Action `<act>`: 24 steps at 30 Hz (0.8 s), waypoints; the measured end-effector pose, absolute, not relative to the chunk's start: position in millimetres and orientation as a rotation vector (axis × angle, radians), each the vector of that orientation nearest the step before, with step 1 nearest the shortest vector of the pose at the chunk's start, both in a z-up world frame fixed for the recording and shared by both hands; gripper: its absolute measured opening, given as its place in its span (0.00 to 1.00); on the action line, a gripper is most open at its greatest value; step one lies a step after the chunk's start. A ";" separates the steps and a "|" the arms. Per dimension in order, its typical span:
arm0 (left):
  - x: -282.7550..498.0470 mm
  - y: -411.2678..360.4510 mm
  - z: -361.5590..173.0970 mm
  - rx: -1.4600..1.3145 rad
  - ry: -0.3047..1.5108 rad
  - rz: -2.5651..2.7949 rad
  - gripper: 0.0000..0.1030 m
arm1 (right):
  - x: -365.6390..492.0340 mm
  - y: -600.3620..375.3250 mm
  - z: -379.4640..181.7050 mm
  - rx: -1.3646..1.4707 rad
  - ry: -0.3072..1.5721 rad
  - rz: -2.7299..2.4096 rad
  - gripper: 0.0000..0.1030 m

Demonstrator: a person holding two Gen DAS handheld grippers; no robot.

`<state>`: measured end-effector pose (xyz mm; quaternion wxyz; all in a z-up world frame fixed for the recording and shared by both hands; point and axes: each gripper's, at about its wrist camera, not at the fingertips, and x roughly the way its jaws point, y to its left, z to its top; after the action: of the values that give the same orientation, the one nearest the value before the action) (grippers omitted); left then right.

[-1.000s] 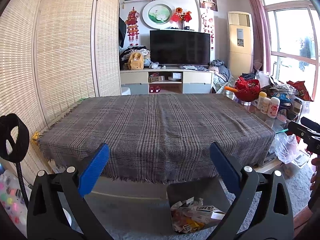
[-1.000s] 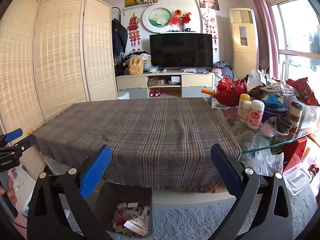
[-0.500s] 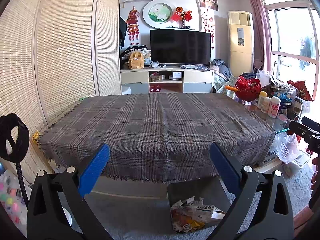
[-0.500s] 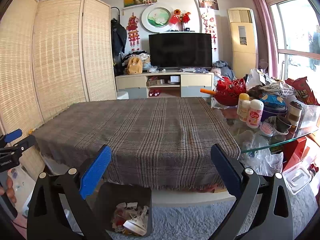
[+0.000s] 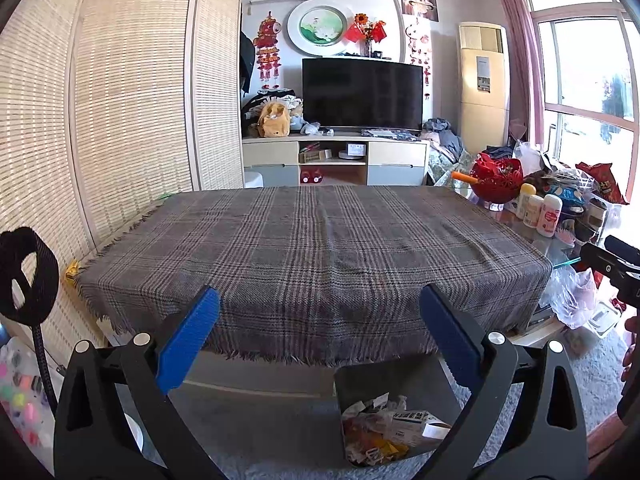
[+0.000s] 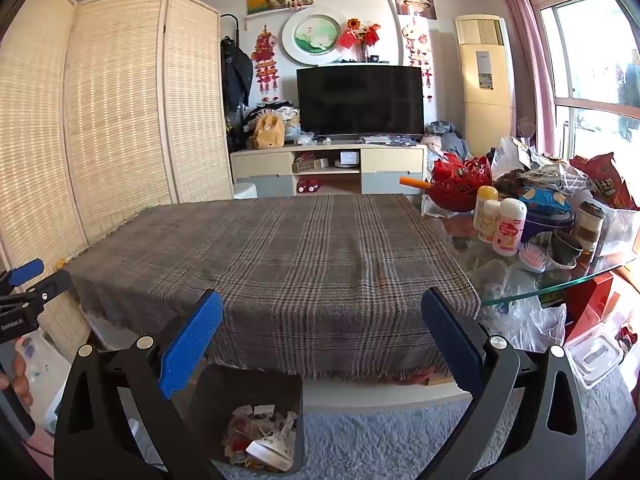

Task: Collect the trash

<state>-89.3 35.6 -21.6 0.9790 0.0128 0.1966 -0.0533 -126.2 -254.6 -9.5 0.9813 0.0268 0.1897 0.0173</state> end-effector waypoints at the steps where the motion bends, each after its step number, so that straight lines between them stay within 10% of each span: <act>1: -89.3 35.4 -21.6 0.025 0.396 -0.107 0.92 | -126.0 -254.9 -9.5 0.053 0.382 0.035 0.97; 24: -90.8 29.9 -22.4 0.014 0.414 -0.086 0.92 | -126.0 -255.2 -9.7 0.052 0.387 0.034 0.97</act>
<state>-90.8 29.9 -22.4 0.9777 0.0071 0.2057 -0.0425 -126.0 -255.2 -9.7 0.9809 0.0260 0.1921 0.0169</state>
